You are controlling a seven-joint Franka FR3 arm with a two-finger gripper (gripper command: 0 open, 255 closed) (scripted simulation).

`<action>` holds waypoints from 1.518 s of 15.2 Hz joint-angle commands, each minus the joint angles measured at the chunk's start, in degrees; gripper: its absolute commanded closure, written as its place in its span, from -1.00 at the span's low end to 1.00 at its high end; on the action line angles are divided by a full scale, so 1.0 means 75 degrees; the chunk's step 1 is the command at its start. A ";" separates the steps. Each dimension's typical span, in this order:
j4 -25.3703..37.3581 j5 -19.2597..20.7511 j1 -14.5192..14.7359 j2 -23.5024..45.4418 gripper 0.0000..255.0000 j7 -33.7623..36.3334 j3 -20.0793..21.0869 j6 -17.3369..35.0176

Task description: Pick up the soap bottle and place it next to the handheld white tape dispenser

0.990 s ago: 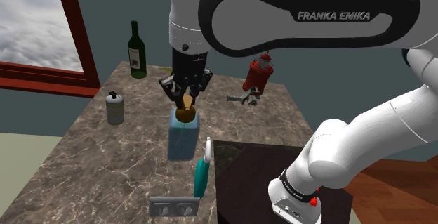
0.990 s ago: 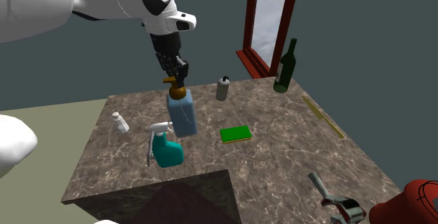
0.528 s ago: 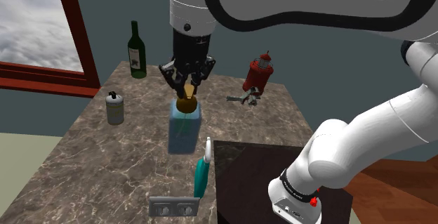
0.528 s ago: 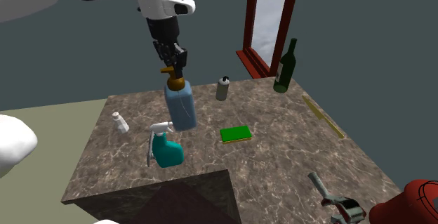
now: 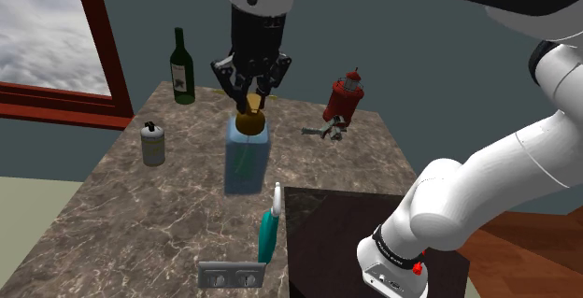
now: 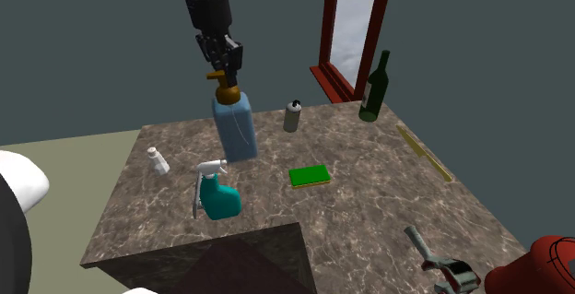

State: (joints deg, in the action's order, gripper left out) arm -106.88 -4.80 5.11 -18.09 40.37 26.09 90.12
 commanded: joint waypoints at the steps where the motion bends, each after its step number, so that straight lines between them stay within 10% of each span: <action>1: 0.0274 0.0024 -0.0015 0.0049 1.00 0.0000 -0.0010 -0.0227; 23: 0.3920 0.0531 -0.0069 0.1332 1.00 0.0356 0.0265 -0.2709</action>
State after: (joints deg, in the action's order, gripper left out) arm -79.00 -1.09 4.55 -8.70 42.85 27.90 70.79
